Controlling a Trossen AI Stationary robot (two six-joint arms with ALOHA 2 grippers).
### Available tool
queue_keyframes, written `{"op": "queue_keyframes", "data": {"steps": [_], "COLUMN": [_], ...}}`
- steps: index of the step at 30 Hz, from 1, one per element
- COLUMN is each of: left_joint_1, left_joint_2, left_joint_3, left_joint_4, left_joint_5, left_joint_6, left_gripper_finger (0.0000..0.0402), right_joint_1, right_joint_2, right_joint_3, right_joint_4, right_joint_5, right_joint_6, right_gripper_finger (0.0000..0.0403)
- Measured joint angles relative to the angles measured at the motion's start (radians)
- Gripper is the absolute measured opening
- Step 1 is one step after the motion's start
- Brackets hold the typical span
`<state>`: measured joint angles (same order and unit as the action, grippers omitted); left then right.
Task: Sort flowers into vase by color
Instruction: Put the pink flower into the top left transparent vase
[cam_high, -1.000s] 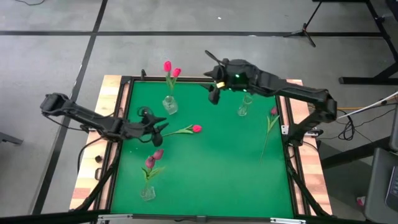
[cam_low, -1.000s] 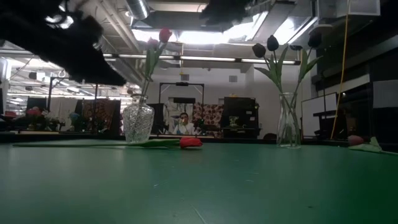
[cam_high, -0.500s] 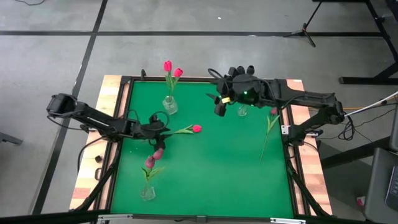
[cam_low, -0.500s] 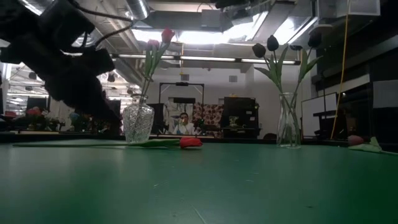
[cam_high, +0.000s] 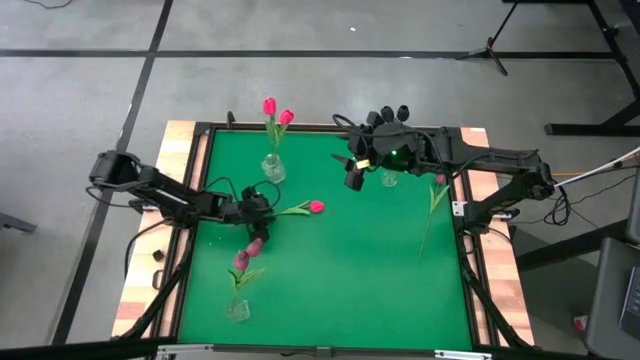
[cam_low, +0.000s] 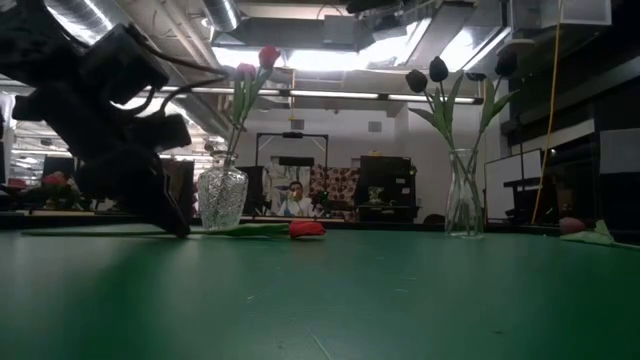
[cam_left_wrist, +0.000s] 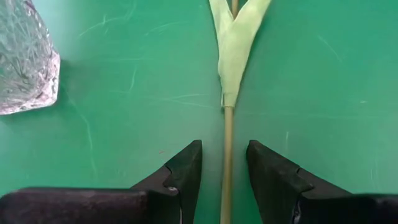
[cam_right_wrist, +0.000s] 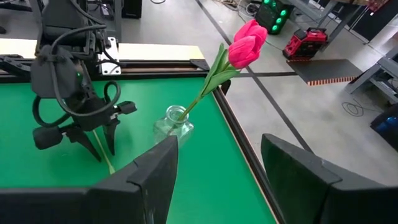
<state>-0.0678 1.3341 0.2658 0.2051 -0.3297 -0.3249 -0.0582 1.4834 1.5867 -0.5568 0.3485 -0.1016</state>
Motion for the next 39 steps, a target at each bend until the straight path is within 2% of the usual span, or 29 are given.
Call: {"op": "queue_keyframes", "data": {"steps": [9, 19, 24, 31, 39], "left_joint_1": [0.011, 0.010, 0.009, -0.018, -0.048], "left_joint_2": [0.020, 0.021, 0.022, 0.000, -0.100], "left_joint_3": [0.003, 0.002, 0.000, -0.002, -0.001], "left_joint_4": [0.007, 0.001, 0.016, 0.157, 0.256], "left_joint_5": [0.000, -0.033, -0.042, -0.053, -0.140], "left_joint_6": [-0.015, -0.038, -0.080, -0.092, -0.091], "left_gripper_finger": [0.0115, 0.0008, 0.0004, 0.0002, 0.0001], "right_joint_1": [0.000, 0.000, 0.000, 0.000, 0.018], "right_joint_2": [0.000, 0.001, 0.001, -0.003, -0.045], "right_joint_3": [0.000, 0.000, 0.000, 0.000, -0.001], "right_joint_4": [-0.004, -0.024, -0.024, -0.031, -0.053], "right_joint_5": [-0.002, -0.027, -0.027, -0.029, -0.142], "right_joint_6": [0.022, 0.046, 0.046, 0.046, 0.103], "right_gripper_finger": [0.0231, 0.0231, 0.0231, 0.0231, 0.0231]}}
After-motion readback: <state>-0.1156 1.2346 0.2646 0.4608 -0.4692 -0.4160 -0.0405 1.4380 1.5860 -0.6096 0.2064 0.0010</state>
